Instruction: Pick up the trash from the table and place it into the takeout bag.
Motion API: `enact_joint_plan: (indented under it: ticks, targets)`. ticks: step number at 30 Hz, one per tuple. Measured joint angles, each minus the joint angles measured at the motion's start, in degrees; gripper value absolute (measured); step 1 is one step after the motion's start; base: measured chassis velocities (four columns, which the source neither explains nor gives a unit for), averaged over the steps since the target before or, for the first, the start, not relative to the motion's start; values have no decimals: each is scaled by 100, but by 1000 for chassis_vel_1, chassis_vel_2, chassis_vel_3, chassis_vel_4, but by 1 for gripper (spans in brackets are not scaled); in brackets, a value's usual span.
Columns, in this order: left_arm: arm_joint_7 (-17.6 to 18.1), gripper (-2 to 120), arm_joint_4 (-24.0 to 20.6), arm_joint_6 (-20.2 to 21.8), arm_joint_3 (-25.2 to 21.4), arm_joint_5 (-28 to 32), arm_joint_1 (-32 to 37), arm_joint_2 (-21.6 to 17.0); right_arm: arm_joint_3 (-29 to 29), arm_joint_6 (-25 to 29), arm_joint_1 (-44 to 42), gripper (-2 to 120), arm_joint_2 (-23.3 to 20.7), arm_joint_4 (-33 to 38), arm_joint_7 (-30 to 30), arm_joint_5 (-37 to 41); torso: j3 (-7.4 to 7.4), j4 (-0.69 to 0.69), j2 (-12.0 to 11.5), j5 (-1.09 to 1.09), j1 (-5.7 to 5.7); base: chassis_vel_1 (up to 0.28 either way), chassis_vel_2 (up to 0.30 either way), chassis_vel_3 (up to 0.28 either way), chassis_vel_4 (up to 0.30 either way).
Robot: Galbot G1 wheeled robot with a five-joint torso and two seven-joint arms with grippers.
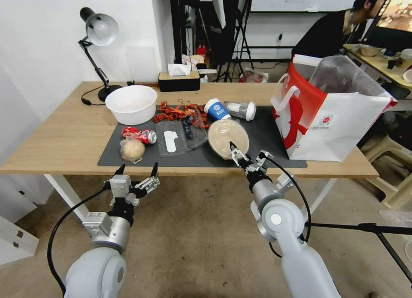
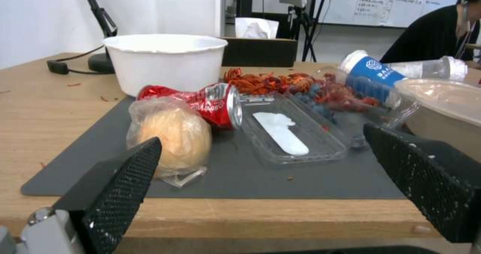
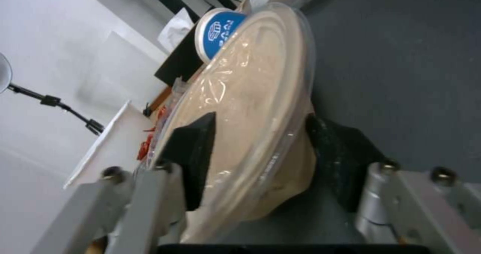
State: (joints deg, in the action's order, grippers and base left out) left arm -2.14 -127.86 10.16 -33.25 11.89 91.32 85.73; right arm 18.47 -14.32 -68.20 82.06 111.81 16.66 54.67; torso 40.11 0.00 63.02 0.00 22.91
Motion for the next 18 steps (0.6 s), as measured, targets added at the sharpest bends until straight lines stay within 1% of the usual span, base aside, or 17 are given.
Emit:
enact_joint_plan:
  ticks: [1, 2, 4, 5, 6, 7, 9, 11, 12, 13, 18]
  targets:
    - [0, 100, 1, -11, 2, -3, 4, -3, 10, 0, -10, 43, 0, 10, 14, -3, 0, 0, 0, 0, 0, 0, 0, 0, 0]
    - [0, 100, 1, -11, 2, -3, 4, -3, 10, 0, -10, 43, 0, 10, 14, -3, 0, 0, 0, 0, 0, 0, 0, 0, 0]
    - [0, 100, 1, -23, 4, -5, 9, -7, 24, 0, -26, 36, 1, 18, 30, -9, 0, 0, 0, 0, 0, 0, 0, 0, 0]
    - [0, 100, 1, -28, 6, -6, 13, -9, 32, -1, -37, 27, 2, 29, 54, -14, 0, 0, 0, 0, 0, 0, 0, 0, 0]
    - [0, 100, 1, -28, 7, -6, 14, -10, 35, -1, -41, 24, 3, 32, 65, -16, 0, 0, 0, 0, 0, 0, 0, 0, 0]
    - [0, 100, 1, -28, 7, -6, 14, -10, 35, -1, -41, 24, 3, 32, 65, -16, 0, 0, 0, 0, 0, 0, 0, 0, 0]
    - [-1, 100, 2, -31, 12, -7, 13, -19, 63, 0, -67, 12, 3, 69, 101, -29, 0, 0, 0, 0, 0, 0, 0, 0, 0]
    - [-2, 100, 2, -32, 13, -7, 13, -20, 72, 0, -77, 11, 2, 85, 109, -32, 0, 0, 0, 0, 0, 0, 0, 0, 0]
    - [-3, 100, 2, -33, 14, -7, 11, -27, 109, 1, -122, 5, -9, 152, 120, -44, 0, 1, 0, 1, 0, 0, 0, 0, 0]
    - [-4, 100, 5, -38, 14, -7, 9, -32, 150, 5, -166, 2, -27, 220, 120, -64, 0, 0, 0, 1, 0, 0, 0, 0, 0]
    - [-5, 100, 30, -65, 14, -7, 3, -36, 313, 25, -328, 1, -124, 522, 35, -179, 0, 0, 0, 0, 0, 0, 0, 0, 0]
